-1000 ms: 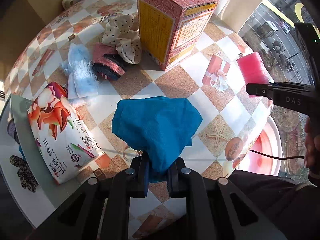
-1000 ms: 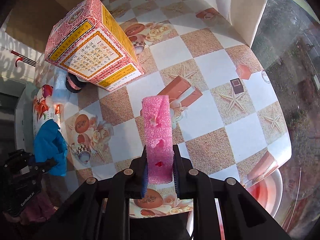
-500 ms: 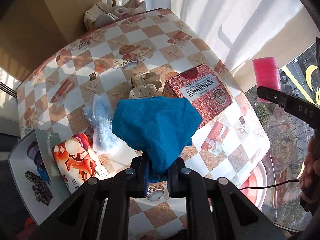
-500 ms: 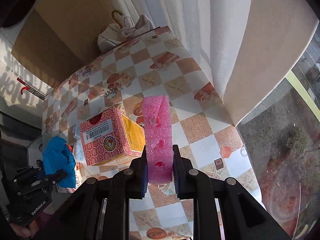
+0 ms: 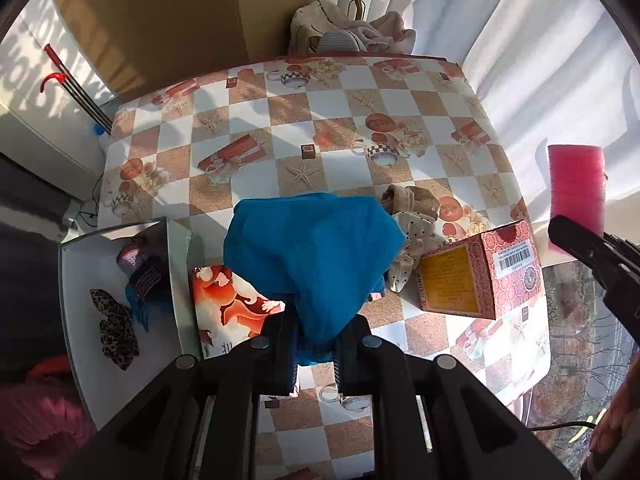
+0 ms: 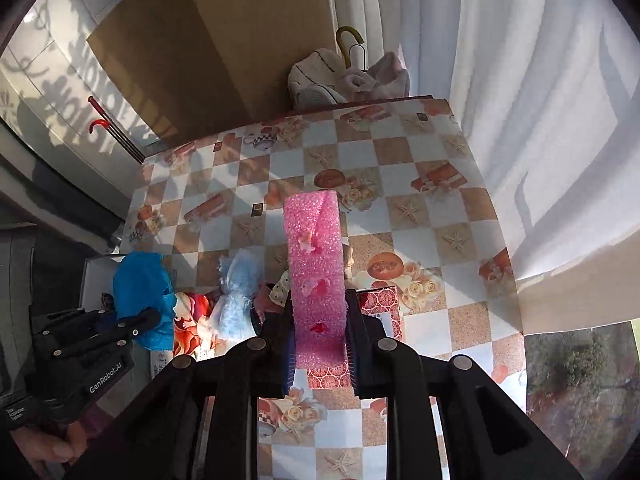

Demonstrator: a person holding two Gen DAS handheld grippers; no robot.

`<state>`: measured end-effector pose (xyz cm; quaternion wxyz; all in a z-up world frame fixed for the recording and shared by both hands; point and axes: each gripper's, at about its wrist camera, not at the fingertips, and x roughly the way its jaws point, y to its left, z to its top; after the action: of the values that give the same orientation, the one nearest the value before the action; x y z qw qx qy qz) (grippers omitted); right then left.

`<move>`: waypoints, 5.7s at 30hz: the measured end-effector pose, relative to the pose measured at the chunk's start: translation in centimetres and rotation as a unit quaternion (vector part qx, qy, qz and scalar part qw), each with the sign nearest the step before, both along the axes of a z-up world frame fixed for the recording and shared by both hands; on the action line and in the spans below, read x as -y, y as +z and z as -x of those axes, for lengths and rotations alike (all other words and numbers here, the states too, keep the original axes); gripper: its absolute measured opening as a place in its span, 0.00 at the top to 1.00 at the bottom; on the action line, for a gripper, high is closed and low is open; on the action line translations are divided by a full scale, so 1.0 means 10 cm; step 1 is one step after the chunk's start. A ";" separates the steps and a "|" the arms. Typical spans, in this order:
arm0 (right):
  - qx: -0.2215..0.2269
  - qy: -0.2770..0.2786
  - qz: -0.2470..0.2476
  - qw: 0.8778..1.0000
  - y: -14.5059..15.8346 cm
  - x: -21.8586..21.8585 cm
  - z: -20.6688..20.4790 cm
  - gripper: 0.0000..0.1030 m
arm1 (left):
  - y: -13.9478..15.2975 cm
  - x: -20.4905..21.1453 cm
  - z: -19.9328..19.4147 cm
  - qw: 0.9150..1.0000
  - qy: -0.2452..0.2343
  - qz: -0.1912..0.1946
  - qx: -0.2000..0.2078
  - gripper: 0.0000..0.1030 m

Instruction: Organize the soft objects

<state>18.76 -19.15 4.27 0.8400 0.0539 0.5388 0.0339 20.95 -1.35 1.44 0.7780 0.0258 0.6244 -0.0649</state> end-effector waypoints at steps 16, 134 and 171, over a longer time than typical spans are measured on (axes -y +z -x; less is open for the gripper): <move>-0.050 0.118 0.023 0.991 -0.38 -1.14 0.26 0.79 | -0.18 -0.59 0.40 0.996 0.080 0.019 -0.021 0.86; -0.085 0.345 0.063 0.933 -0.86 -3.29 0.45 0.79 | -0.97 -2.50 1.26 0.975 0.204 0.003 -0.088 0.86; -0.077 0.317 0.042 0.945 -0.83 -3.38 0.18 0.25 | -0.99 -2.62 1.17 0.976 0.206 0.004 -0.073 0.35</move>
<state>16.98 14.63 -3.99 0.7437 -0.1521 0.5918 0.2714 9.23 24.88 -8.41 0.7269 -0.1114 0.6712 0.0928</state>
